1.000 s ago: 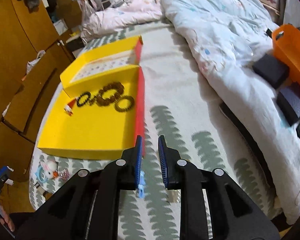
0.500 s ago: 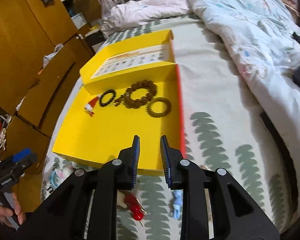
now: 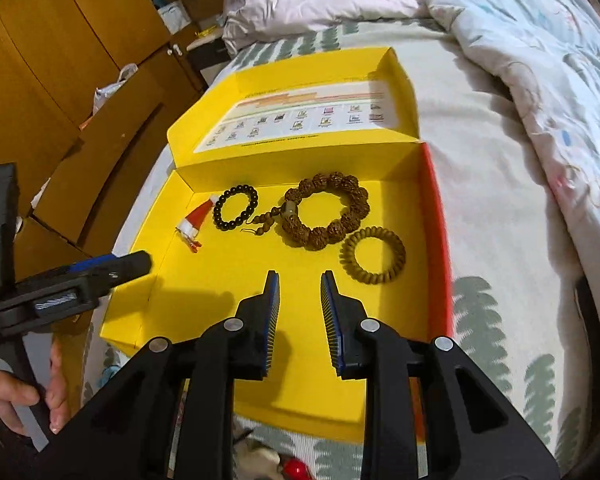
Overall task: Organize jewelry
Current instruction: 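Move both open tools back over the jewelry box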
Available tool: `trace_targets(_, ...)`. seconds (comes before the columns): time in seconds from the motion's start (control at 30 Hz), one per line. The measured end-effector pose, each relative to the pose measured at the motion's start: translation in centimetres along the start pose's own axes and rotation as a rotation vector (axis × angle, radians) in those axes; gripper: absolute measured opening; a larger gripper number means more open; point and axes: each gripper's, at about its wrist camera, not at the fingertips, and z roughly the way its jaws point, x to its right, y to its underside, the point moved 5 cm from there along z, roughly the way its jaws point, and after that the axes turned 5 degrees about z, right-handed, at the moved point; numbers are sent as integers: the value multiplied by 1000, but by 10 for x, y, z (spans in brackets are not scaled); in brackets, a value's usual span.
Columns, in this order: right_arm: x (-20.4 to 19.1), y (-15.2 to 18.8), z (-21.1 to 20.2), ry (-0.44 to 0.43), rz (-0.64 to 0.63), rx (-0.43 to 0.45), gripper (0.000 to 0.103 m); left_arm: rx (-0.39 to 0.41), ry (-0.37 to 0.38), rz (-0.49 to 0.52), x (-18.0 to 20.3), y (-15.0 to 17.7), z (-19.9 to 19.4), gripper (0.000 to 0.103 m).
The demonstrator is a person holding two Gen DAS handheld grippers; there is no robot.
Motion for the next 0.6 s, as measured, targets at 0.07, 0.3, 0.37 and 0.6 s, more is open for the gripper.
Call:
trace_targets(0.07,4,-2,10,13,12,-17,27,-27,-11,6,-2,-3,13,80)
trace_targets(0.3,17,-2,43,54,21,-102,27,-88,-11,36,-8,-12,39,80)
trace_targets(0.37,21,-1,49,71,28,-118,27,-106,-6,35,-10,-14,45,80)
trace_targets(0.6,23,1,65,99,2,-168,27,-145,4,40,-17,-22,57,80)
